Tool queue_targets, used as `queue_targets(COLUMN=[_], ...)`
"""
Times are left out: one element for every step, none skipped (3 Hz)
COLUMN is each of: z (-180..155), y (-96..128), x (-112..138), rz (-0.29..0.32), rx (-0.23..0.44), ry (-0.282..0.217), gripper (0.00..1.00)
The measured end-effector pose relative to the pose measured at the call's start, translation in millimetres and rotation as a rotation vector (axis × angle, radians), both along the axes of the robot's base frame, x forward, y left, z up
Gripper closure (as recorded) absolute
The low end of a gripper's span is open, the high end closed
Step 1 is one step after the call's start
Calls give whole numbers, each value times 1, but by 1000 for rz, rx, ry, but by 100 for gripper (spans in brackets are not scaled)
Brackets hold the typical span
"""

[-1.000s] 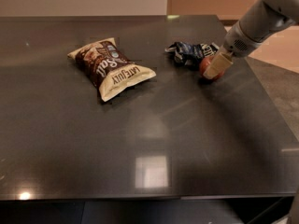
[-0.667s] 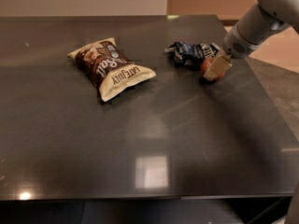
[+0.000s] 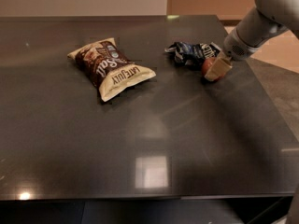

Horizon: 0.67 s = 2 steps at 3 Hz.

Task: Move apple near blue chip bag

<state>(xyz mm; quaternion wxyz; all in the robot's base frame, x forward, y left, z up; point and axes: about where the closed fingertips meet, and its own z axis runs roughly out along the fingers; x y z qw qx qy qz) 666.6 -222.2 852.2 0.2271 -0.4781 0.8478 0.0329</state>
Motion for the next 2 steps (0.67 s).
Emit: queue_targets(z=[-2, -2], y=[1, 1], x=[0, 0], rz=[2, 2], rx=[0, 0], ry=[4, 4], gripper=[0, 0])
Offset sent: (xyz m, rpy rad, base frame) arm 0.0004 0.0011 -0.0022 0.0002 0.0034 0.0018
